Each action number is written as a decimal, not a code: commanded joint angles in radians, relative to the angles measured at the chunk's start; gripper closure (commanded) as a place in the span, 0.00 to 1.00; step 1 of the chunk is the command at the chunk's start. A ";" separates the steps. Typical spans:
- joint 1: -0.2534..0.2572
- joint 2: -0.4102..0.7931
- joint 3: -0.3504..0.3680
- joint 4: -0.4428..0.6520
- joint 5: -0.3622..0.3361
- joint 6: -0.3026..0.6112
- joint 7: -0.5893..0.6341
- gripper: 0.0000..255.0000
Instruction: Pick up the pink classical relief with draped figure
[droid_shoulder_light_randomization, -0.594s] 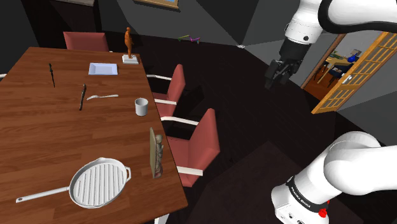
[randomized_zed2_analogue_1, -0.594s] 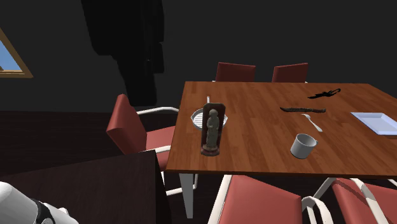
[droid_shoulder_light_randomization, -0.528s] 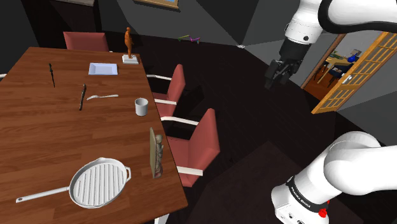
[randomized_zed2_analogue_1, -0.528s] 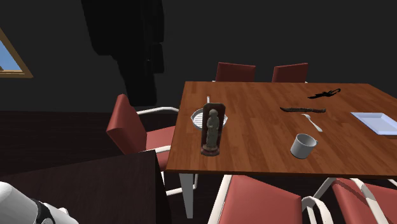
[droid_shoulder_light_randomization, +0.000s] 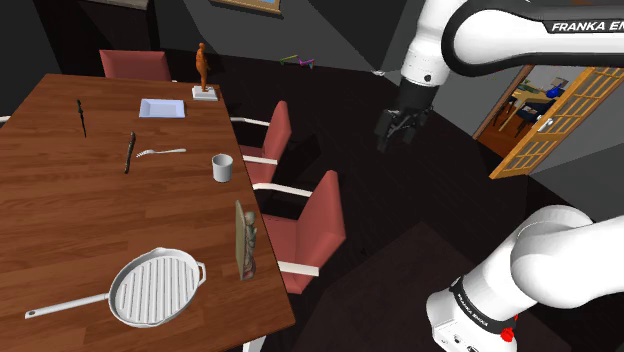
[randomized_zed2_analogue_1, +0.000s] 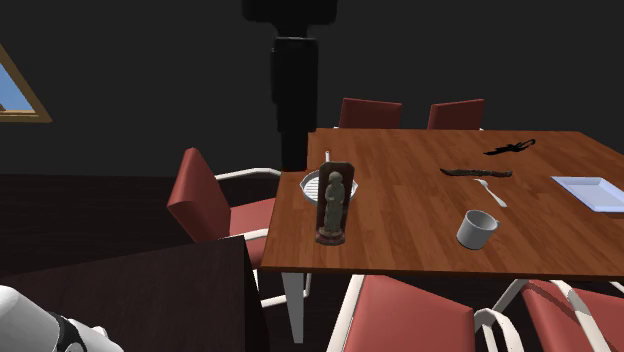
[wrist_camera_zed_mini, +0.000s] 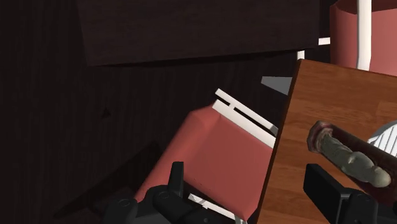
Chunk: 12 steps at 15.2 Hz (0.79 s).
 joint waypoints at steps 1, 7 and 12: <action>0.009 0.071 0.024 0.014 0.013 0.052 0.028 0.00; 0.033 0.276 0.091 0.081 0.031 0.174 0.110 0.00; 0.052 0.458 0.139 0.169 0.020 0.255 0.182 0.00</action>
